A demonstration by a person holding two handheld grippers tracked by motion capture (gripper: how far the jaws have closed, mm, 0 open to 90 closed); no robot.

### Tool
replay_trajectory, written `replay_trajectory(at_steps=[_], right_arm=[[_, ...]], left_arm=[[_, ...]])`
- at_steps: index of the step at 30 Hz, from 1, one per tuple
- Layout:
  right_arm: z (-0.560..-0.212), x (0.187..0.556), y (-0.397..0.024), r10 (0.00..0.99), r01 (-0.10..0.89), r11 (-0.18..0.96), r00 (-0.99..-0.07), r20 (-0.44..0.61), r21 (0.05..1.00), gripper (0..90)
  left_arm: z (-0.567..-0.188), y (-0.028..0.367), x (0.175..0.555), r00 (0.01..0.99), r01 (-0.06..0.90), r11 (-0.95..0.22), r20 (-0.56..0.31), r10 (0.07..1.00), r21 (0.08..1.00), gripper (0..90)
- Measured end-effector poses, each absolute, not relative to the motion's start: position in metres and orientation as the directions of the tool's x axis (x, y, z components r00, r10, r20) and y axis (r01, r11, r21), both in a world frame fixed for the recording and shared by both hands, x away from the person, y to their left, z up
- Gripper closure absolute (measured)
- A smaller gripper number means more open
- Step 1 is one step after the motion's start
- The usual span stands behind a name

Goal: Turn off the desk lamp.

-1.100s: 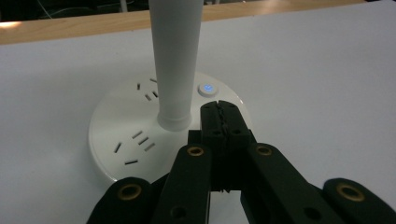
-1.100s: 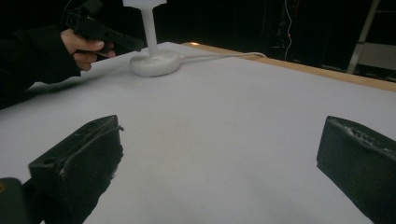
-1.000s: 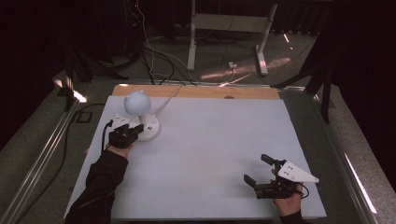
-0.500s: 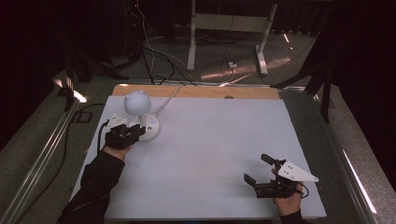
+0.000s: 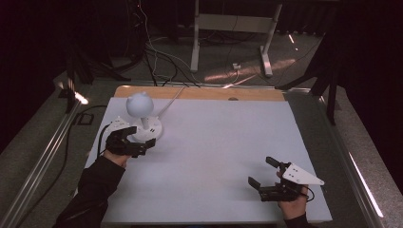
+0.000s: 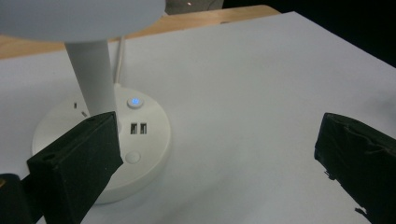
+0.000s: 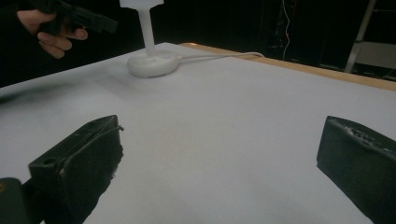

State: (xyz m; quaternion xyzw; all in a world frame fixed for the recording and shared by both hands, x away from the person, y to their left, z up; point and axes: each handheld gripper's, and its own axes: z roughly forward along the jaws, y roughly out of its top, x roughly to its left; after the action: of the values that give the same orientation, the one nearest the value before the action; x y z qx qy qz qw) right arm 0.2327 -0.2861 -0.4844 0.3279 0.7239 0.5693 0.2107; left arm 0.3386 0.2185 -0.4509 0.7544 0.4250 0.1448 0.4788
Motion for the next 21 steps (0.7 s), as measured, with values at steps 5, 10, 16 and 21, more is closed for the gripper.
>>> replay_trajectory(at_steps=[5,10,16,21], right_arm=[[-0.485,0.233,-0.286,0.712,0.237,0.139,-0.699,0.069,0.962,0.0],[-0.484,0.233,-0.286,0.713,0.235,0.136,-0.698,0.069,0.962,0.0],[-0.484,0.232,-0.285,0.711,0.235,0.141,-0.7,0.067,0.962,0.0],[-0.484,0.232,-0.285,0.711,0.236,0.141,-0.7,0.067,0.961,0.0]], left_arm=[[-0.446,0.216,0.33,0.619,0.5,-0.192,-0.193,0.761,0.844,0.5],[-0.45,0.213,0.319,0.646,0.493,-0.201,-0.201,0.736,0.847,0.5],[-0.459,0.21,0.307,0.672,0.483,-0.21,-0.206,0.711,0.85,0.5],[-0.467,0.208,0.295,0.695,0.478,-0.222,-0.212,0.687,0.85,0.5]])
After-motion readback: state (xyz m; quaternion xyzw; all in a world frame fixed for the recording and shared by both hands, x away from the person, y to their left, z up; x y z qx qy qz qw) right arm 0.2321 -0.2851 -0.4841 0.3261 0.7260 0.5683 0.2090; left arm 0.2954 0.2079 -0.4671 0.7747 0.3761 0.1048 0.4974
